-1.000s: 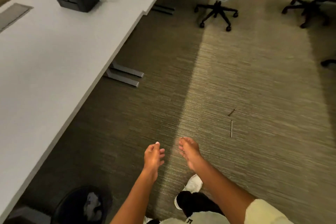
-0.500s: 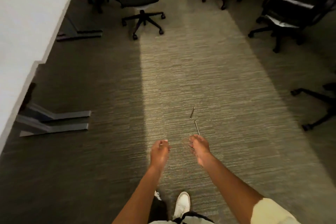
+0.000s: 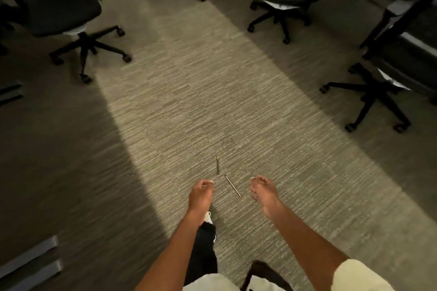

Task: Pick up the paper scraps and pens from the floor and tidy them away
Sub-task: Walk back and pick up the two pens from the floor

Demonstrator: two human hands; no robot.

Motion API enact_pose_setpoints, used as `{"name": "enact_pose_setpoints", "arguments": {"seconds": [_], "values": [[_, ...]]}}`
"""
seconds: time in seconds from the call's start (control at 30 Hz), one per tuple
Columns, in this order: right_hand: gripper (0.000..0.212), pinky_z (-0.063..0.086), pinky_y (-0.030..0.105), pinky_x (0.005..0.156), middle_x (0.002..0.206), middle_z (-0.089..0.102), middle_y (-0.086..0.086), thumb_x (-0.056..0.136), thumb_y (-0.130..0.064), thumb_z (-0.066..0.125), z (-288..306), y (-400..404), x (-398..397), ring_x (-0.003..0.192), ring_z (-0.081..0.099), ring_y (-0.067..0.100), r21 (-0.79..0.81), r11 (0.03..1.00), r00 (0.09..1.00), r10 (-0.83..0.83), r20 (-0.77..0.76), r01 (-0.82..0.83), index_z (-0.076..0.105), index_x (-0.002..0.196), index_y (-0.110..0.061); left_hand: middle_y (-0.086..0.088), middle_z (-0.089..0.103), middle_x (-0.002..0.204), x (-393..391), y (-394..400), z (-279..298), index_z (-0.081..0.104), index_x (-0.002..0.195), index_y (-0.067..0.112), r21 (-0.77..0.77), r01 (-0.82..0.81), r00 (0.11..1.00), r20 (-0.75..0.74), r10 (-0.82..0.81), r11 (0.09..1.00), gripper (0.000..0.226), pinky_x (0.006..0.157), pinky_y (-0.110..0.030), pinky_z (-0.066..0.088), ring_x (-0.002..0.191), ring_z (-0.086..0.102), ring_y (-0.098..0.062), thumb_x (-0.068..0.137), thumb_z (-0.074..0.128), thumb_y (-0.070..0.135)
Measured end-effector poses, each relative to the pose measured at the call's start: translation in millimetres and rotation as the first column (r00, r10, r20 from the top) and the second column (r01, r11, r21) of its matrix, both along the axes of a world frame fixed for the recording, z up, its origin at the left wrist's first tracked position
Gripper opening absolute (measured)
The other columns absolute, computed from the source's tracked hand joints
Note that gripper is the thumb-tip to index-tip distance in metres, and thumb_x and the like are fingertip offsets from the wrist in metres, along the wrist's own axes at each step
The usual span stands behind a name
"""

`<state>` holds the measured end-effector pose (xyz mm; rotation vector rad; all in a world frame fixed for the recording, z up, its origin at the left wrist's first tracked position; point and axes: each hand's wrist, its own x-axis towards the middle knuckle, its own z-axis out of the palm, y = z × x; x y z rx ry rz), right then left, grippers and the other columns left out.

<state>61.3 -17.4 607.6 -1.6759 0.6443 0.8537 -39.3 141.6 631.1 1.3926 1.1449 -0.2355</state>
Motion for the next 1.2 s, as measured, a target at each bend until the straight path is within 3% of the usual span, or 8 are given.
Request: {"name": "enact_pose_setpoints", "arguments": {"seconds": [0.17,0.33,0.47,0.57,0.77,0.9,1.03,1.2], "values": [[0.042,0.053,0.027,0.064,0.095,0.064,0.003,0.091,-0.019,0.063,-27.2,41.2,61.2,0.079,0.062,0.016,-0.098,0.993,0.996,0.064,0.064,-0.058,0.052,0.131,-0.013,-0.018,0.07,0.104,62.9,45.3,-38.6,0.062,0.091,0.017,0.018,0.148,0.986,-0.081,-0.146,0.989,0.008,0.07,-0.034,0.046,0.078,0.06,-0.024,0.09,0.055,0.019],[0.039,0.047,0.009,0.066,0.112,0.068,0.016,0.09,-0.016,0.064,-89.3,54.1,96.1,0.1,0.066,0.029,-0.242,0.943,0.954,0.265,0.137,-0.227,0.055,0.127,-0.007,-0.008,0.07,0.112,105.1,66.0,-103.1,0.064,0.087,0.017,0.014,0.239,0.956,-0.178,-0.233,0.971,0.009,0.083,-0.043,0.052,0.097,0.065,-0.034,0.088,0.055,0.017],[0.04,0.049,0.027,0.077,0.106,0.066,0.005,0.09,-0.019,0.064,-171.3,53.5,113.2,0.089,0.062,0.019,-0.281,0.912,0.939,0.333,0.082,-0.299,0.054,0.127,-0.013,-0.01,0.071,0.106,135.7,66.5,-179.4,0.061,0.089,0.02,0.069,0.308,0.934,-0.215,-0.287,0.949,0.006,0.073,-0.027,0.041,0.076,0.059,-0.012,0.09,0.055,0.02],[0.04,0.054,0.038,0.087,0.103,0.063,0.003,0.088,-0.016,0.066,-244.6,49.1,117.2,0.094,0.065,0.023,-0.26,0.92,0.95,0.311,0.034,-0.292,0.055,0.126,-0.011,-0.011,0.071,0.098,154.6,62.3,-254.0,0.065,0.097,0.013,0.07,0.365,0.906,-0.257,-0.337,0.928,0.014,0.072,-0.029,0.045,0.083,0.064,-0.024,0.09,0.056,0.022],[0.038,0.053,0.041,0.091,0.108,0.068,0.01,0.086,-0.014,0.068,-385.0,33.4,112.6,0.097,0.067,0.027,-0.301,0.882,0.919,0.392,0.042,-0.363,0.059,0.122,-0.008,-0.009,0.07,0.093,176.4,50.6,-393.8,0.065,0.101,0.011,0.096,0.481,0.855,-0.272,-0.442,0.871,0.018,0.068,-0.027,0.044,0.079,0.062,-0.024,0.09,0.058,0.024],[0.038,0.053,0.04,0.089,0.108,0.066,0.012,0.084,-0.01,0.07,-467.4,24.5,108.7,0.099,0.065,0.028,-0.328,0.861,0.905,0.424,0.042,-0.388,0.06,0.121,-0.006,0.003,0.061,0.084,183.9,52.1,-473.6,0.064,0.104,0.013,0.117,0.544,0.821,-0.275,-0.5,0.831,0.019,0.046,-0.019,0.038,0.061,0.053,-0.001,0.091,0.057,0.026],[0.039,0.053,0.038,0.091,0.112,0.067,0.012,0.085,-0.012,0.069,-538.3,24.2,108.9,0.101,0.063,0.026,-0.347,0.848,0.899,0.436,0.029,-0.4,0.061,0.122,-0.006,0.011,0.057,0.068,189.2,59.7,-541.4,0.064,0.102,0.01,0.135,0.557,0.813,-0.293,-0.504,0.82,0.016,0.031,-0.009,0.035,0.05,0.053,-0.007,0.09,0.059,0.019],[0.037,0.05,0.028,0.085,0.116,0.066,0.01,0.085,-0.012,0.069,-606.9,29.9,108.7,0.102,0.062,0.023,-0.378,0.826,0.889,0.458,0.018,-0.418,0.061,0.12,-0.01,-0.015,0.073,0.094,198.0,64.3,-612.4,0.066,0.101,0.002,0.205,0.559,0.812,-0.333,-0.48,0.803,0.019,0.072,-0.034,0.058,0.077,0.068,-0.025,0.089,0.062,0.017]]}}
